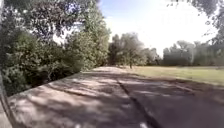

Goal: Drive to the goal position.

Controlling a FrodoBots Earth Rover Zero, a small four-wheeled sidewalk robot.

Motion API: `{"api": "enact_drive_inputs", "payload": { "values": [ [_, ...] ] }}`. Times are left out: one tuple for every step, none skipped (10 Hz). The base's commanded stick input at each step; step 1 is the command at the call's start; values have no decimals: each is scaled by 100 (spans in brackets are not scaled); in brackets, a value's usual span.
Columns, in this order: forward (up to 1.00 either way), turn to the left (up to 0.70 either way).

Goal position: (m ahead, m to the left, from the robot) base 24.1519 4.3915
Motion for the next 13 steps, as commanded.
{"api": "enact_drive_inputs", "payload": {
  "values": [
    [70,0],
    [70,0],
    [70,0],
    [70,0],
    [70,0],
    [70,0],
    [70,0],
    [70,0],
    [70,0],
    [70,0],
    [70,0],
    [70,0],
    [70,0]
  ]
}}
